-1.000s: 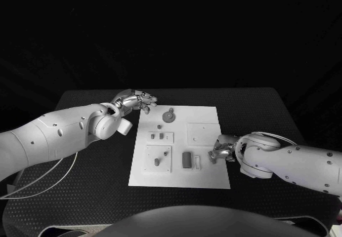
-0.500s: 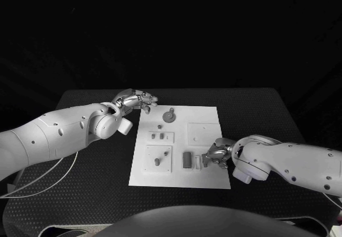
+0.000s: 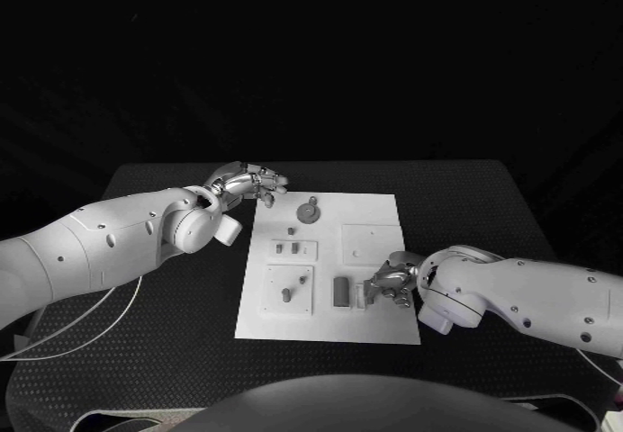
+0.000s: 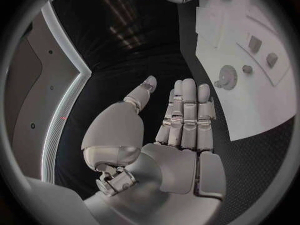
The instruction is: Assemble the parts on the task board
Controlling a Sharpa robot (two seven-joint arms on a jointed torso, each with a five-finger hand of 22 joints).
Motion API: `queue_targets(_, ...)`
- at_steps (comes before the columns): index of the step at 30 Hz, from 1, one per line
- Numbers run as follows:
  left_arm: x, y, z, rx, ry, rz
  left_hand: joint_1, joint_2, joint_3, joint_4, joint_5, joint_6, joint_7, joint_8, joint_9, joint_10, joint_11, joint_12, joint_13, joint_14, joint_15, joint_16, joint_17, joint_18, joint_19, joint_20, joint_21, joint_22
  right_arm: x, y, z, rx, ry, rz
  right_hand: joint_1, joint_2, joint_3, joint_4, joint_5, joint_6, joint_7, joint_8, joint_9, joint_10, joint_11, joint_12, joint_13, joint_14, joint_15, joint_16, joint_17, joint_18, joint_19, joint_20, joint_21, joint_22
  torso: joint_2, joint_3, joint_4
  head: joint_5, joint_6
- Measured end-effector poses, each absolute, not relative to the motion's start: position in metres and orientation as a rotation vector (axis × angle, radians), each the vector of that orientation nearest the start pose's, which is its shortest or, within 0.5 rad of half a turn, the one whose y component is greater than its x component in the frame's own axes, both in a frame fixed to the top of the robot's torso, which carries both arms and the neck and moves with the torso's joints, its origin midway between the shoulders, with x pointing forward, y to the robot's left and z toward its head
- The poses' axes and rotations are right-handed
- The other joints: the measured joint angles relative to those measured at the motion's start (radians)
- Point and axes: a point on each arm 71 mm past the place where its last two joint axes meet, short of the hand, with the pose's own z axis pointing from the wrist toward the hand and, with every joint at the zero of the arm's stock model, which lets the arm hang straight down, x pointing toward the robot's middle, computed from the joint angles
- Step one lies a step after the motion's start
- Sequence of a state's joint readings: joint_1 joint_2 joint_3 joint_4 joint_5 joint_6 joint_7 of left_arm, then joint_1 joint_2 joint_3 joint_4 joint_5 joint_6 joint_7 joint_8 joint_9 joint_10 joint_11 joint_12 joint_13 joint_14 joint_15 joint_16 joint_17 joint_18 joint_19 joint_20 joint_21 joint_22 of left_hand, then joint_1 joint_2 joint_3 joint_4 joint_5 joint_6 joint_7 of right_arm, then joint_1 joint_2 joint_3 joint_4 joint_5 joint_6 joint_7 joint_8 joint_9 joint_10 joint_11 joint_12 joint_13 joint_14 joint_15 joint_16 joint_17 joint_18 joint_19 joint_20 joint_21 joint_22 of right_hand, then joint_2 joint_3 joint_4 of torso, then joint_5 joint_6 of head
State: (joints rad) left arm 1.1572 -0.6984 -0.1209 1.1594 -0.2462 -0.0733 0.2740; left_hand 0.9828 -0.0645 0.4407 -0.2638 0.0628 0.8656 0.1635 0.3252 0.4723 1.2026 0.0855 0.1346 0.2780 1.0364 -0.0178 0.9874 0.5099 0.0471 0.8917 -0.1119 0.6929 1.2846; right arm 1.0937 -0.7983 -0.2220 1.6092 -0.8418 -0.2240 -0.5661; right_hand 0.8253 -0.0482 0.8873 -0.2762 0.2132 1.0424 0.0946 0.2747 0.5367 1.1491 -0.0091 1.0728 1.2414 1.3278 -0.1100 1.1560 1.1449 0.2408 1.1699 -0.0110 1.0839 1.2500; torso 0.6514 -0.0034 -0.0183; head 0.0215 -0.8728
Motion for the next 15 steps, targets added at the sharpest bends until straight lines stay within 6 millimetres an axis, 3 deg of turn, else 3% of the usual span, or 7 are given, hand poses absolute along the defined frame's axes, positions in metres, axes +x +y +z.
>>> queue_targets(15, 0.5229, 0.2318, -0.2555, -0.936, 1.759, -1.340, 0.000, 0.000, 0.000, 0.000, 0.000, 0.000, 0.000, 0.000, 0.000, 0.000, 0.000, 0.000, 0.000, 0.000, 0.000, 0.000, 0.001, 0.000, -0.001, 0.001, 0.000, 0.001, 0.3979, -0.1807, -0.3226, 0.563, 2.449, 0.446, 0.000, 0.000, -0.003, -0.003, 0.000, 0.003, -0.003, 0.001, 0.000, 0.000, 0.000, 0.000, 0.001, 0.001, 0.002, 0.000, 0.000, 0.000, 0.000, 0.000, 0.004, -0.001, 0.000, 0.0000, 0.0000, -0.001, 0.000)
